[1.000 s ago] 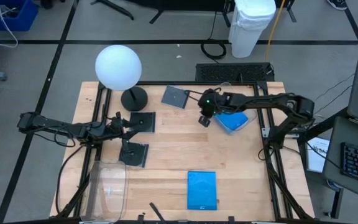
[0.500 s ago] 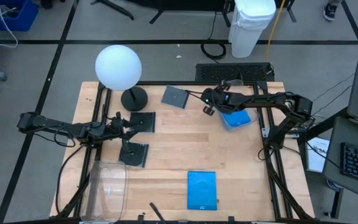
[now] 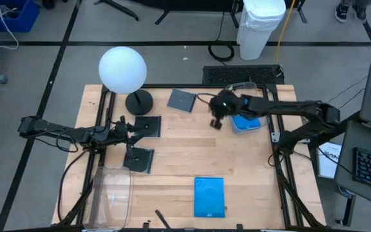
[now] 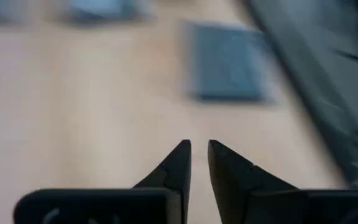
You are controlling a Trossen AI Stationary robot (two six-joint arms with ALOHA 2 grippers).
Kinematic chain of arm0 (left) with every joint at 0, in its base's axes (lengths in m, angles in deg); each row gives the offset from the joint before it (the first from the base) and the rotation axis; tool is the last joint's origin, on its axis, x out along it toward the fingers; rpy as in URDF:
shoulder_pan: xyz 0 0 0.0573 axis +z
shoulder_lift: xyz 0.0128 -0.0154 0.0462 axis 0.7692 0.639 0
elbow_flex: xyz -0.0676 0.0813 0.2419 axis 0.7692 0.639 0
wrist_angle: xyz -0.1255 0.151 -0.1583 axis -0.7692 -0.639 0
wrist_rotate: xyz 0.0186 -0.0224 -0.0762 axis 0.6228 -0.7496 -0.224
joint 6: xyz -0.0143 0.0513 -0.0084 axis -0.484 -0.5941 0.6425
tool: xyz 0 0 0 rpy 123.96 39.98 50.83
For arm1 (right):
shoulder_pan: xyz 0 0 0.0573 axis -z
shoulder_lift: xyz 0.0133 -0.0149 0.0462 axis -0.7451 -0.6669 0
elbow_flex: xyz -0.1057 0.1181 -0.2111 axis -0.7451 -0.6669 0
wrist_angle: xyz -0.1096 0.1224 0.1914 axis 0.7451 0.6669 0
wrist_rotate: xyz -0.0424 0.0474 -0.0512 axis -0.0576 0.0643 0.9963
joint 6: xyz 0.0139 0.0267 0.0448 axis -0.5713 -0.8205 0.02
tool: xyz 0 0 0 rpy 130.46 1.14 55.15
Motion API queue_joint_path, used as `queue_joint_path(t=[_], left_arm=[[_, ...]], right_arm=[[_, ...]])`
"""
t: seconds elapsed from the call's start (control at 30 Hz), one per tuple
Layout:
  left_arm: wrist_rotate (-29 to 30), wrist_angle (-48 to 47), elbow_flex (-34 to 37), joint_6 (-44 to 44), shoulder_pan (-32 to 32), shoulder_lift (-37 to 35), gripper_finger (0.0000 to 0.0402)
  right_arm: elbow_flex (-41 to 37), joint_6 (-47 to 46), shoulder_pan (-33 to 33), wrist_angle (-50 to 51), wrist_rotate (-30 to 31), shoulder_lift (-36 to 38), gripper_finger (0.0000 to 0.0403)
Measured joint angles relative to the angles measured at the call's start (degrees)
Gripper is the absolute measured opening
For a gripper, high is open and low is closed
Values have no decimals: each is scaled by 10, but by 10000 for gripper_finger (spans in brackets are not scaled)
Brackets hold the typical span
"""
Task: Pick & place jewel cases by type
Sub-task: Put the blue CD case into the top transparent bin
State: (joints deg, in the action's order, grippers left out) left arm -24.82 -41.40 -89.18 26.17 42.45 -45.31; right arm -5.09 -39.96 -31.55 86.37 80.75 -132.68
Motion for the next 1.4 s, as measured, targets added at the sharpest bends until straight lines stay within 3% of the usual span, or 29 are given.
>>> queue_joint_path(t=[0.07, 0.17, 0.43, 0.63, 0.8, 0.93, 1.23, 1.4], left_arm=[[0, 0, 0, 0, 0, 0, 170], [0, 0, 0, 0, 0, 0, 170], [0, 0, 0, 0, 0, 0, 170], [0, 50, 0, 4, 0, 0, 170], [-1, 73, 0, 36, -1, 0, 170], [-1, 72, 0, 45, -1, 0, 170], [-13, 68, 0, 53, -1, 0, 170], [-44, 74, 0, 118, -1, 0, 170]], right_arm=[[-7, -1, -42, 1, -78, 31, 37], [-33, -9, -117, 1, -144, 73, 29], [-176, -153, -323, -40, -161, 155, 11], [-320, -296, -438, -209, -77, 162, 1], [-363, -375, -517, -218, 50, 162, 0], [-366, -392, -549, -227, 113, 162, 0], [-366, -308, -561, -295, 139, 163, 0], [-376, -282, -561, -323, 141, 163, 0]])
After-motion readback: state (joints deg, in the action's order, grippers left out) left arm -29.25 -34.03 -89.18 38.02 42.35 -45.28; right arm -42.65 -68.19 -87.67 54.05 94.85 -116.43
